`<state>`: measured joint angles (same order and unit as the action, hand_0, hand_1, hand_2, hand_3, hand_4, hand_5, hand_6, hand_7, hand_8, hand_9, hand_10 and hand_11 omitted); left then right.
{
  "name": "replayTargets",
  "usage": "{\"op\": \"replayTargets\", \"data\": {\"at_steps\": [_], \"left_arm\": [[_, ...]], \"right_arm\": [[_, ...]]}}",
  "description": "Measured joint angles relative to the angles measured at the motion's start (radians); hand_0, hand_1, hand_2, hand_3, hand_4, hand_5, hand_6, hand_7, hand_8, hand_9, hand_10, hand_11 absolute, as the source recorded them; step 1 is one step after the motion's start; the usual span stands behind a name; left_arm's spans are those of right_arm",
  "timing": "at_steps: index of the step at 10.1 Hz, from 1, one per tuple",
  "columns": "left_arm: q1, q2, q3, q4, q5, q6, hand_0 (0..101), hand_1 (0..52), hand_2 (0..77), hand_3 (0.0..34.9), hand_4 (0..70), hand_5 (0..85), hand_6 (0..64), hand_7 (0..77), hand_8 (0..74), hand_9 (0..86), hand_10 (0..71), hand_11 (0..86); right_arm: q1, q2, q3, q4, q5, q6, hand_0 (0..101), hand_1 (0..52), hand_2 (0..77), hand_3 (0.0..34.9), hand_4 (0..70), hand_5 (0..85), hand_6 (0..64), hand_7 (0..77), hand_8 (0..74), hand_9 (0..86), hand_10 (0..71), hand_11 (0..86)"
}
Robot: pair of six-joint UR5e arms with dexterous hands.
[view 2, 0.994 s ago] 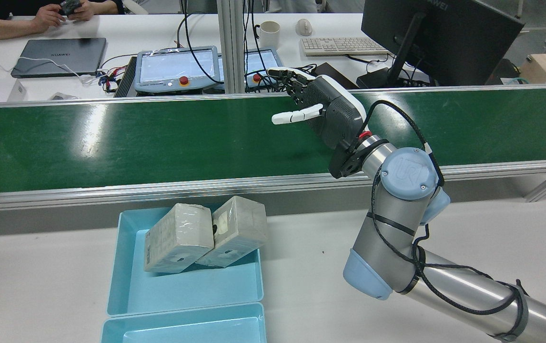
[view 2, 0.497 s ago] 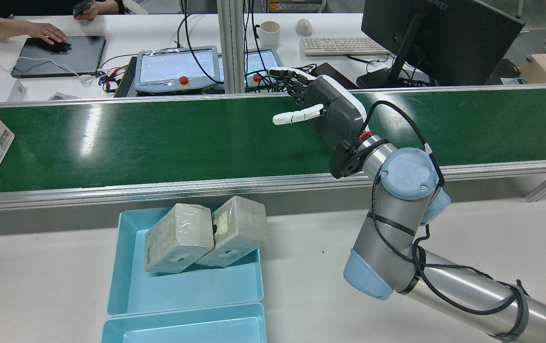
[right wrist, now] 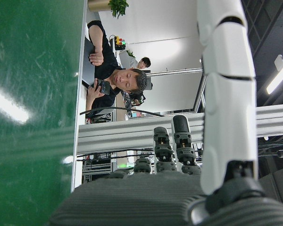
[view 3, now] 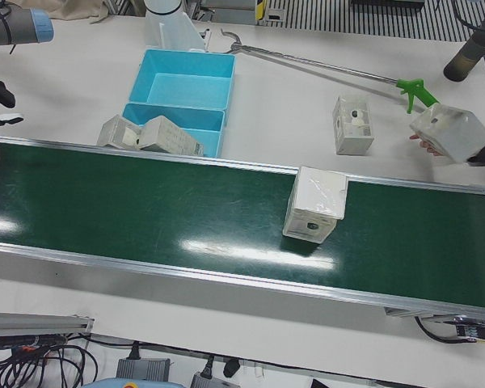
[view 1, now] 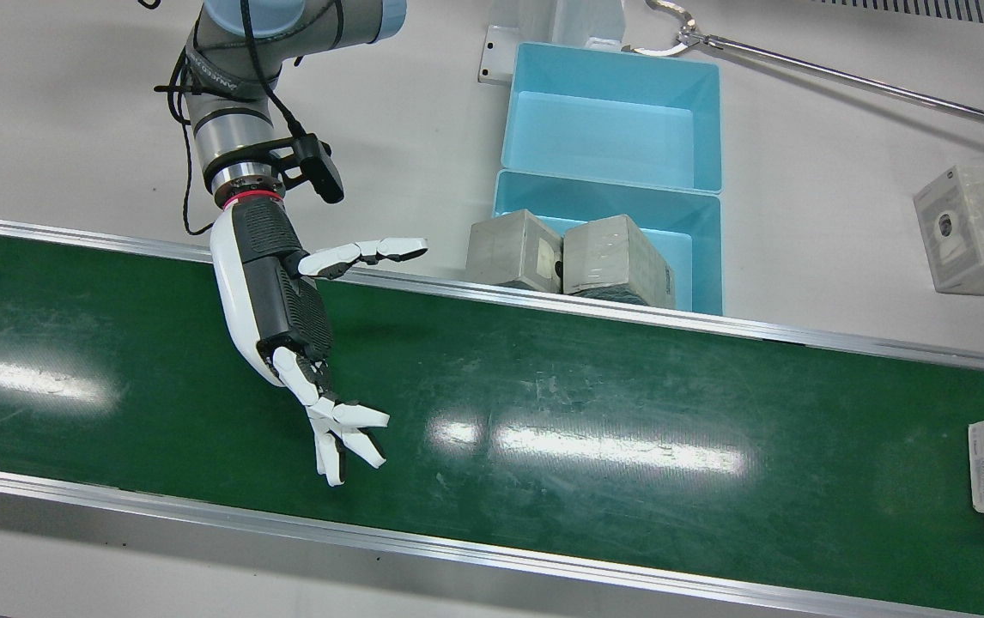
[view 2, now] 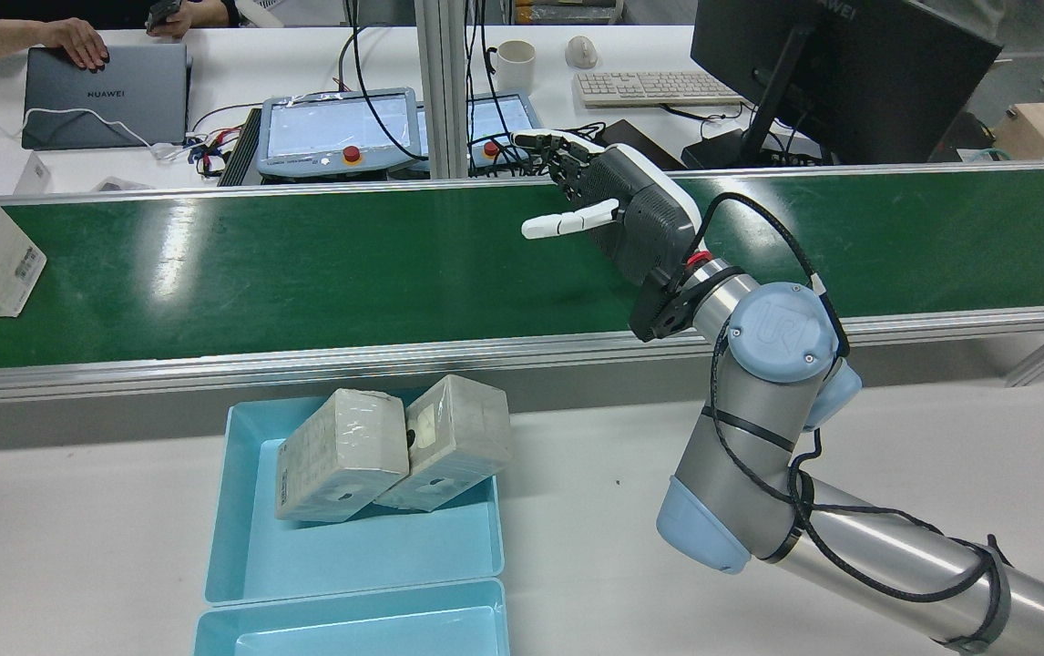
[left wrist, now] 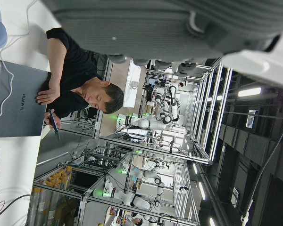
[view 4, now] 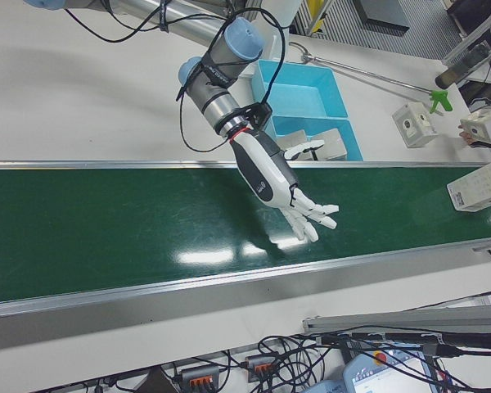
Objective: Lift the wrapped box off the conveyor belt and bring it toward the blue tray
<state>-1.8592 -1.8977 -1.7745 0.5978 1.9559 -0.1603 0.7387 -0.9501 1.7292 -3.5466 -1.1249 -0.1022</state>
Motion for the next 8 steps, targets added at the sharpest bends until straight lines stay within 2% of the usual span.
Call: {"op": "replayTargets", "data": {"at_steps": [8], "left_arm": [[0.000, 0.000, 0.000, 0.000, 0.000, 0.000, 0, 0.0, 1.1, 0.0, 0.0, 1.1, 0.5, 0.5, 0.5, 0.0, 0.5, 0.5]], "right_arm": [[0.001, -0.002, 0.001, 0.001, 0.000, 0.004, 49, 16.4, 10.9, 0.0, 13.1, 24.5, 6.5, 7.1, 1.6, 4.9, 0.0, 0.5]]}}
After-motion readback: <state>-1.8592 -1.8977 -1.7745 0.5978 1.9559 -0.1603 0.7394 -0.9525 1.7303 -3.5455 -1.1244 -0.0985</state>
